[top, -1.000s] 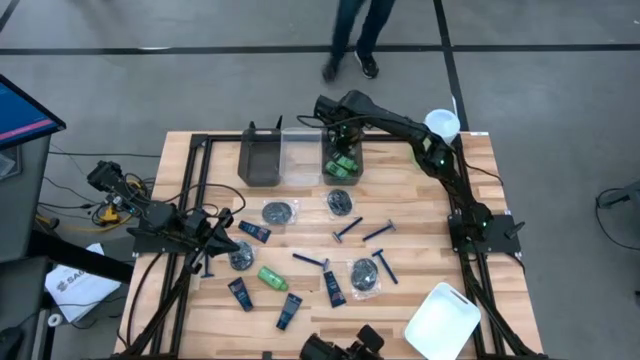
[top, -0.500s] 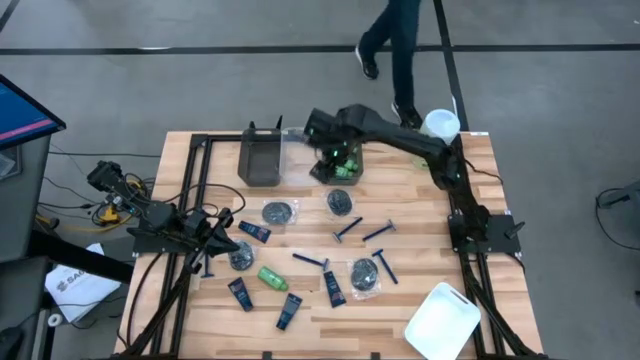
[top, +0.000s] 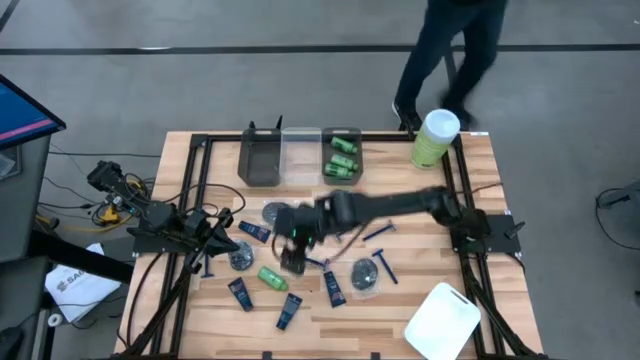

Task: Pick & Place Travel size toiletries
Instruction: Put the green shampoo bottle into the right black bin

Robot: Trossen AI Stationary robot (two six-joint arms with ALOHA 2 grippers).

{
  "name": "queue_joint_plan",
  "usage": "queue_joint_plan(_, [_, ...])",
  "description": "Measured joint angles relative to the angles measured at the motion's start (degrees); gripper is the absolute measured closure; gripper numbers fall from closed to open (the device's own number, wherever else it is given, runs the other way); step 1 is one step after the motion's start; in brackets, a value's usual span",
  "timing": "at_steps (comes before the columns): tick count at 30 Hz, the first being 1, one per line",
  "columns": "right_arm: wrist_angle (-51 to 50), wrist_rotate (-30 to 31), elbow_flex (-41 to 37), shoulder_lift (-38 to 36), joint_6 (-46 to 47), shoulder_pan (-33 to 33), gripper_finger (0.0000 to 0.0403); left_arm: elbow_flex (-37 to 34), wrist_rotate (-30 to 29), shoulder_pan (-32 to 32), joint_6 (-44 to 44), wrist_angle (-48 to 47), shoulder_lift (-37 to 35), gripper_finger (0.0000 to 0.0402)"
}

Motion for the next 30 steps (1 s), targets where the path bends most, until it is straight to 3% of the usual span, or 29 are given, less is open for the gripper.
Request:
queue_joint_plan(6, [6.4, 5.74, 0.01, 5.03, 0.13, 5.5, 0.0163, 0.0, 0.0, 0.01, -0.02, 0.01, 0.0, 0.0399])
queue_joint_plan(19, [6.61, 5.82, 0.0, 17.1, 1.77, 7.16, 0.0163, 0.01, -0.01, 0.0, -0.02, 0.36, 0.0, 0.0399])
queue_joint_plan(30, [7.67, 5.81, 0.01, 19.23, 1.12, 6.38, 0.0163, 0.01, -0.01, 0.02, 0.0, 0.47, 0.0, 0.0399])
